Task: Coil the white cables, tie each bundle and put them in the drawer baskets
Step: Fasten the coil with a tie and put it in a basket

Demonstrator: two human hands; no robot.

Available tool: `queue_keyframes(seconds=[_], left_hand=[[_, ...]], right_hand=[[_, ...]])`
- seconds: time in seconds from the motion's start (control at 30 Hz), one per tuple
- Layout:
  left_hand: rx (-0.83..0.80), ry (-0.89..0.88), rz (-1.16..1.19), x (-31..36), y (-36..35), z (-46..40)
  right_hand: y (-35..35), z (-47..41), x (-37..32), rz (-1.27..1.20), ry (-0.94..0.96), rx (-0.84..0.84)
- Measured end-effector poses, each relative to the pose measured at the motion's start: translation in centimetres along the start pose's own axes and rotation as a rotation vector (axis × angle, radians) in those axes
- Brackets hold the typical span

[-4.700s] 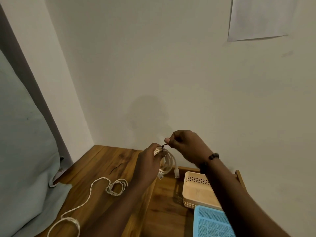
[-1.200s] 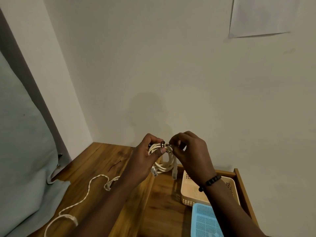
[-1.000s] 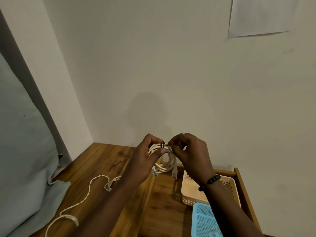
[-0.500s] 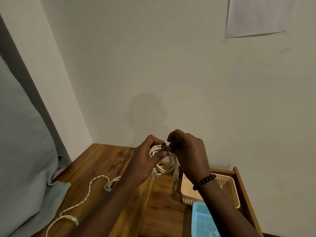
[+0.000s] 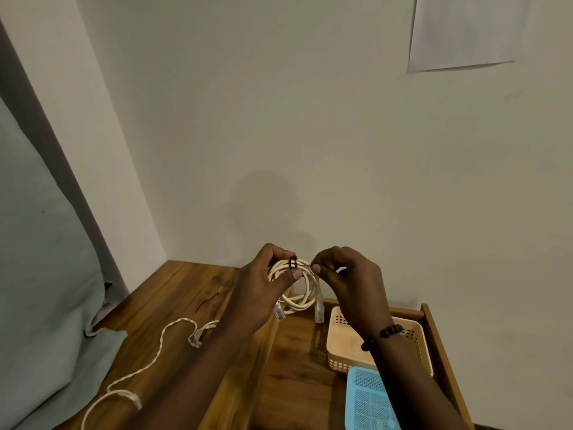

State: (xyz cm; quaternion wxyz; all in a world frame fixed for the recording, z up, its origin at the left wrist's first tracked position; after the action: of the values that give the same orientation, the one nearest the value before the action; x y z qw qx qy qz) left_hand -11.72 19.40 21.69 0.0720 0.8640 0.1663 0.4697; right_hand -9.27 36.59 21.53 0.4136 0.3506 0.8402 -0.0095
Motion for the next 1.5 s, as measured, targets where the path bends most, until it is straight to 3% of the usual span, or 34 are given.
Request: queue_keyframes(seconds=[0.2,0.43,0.63,0.83,1.0,1.13,1.33,1.4,1.5], left_hand=[[-0.006,-0.013,-0.034,0.1,0.0,-0.2],[0.024,-0.008,-0.047,-0.3,0.2,0.0],[0.033,0.028,-0.002,-0.3,0.7,-0.1],[-0.005,0.052,0.04,-0.4,0.0,0.1],[-0.02,0.043,0.044,-0.2,-0.4,0.4],[-0.019,0.029,0.039,-0.2,-0.5,0.4],[-0.145,-0.005,0.01,-0.5,-0.9,0.7],[-0.148,-0.005,0.021,-0.6,-1.2,0.7],[-0.098,0.049,0.057,-1.0,-2.1,0.5]], right_hand=[[-0.6,-0.1,-1.0,0.128,0.104,0.005],[-1.7,0.1,-1.4,0.11,0.136,0.047],[-0.9,0.2,0.3,-0.201,-0.049,-0.018],[-1.3,0.6,1.1,-0.216,-0.086,-0.004],[-0.7,0.4,1.7,-0.217,-0.103,0.122],[-0.4,0.3,2.1,-0.198,-0.068,0.021],[-0.1,-0.5,1.4,-0.021,0.144,-0.177],[-0.3,-0.4,1.5,-0.1,0.058,-0.157],[-0.4,0.6,3.0,-0.238,-0.241,-0.098]])
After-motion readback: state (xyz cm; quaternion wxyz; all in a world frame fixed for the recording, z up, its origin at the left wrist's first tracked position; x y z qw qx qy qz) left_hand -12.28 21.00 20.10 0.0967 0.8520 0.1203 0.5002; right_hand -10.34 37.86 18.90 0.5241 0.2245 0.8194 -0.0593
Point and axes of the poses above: each hand's wrist, its own z-axis away from the middle knuckle, its own y-axis out of the back of the hand, x = y × z, the point moved 2 cm from there along -z, towards the middle knuckle, and after that the axes turned 13 degrees about x, right-handed, at the moved point
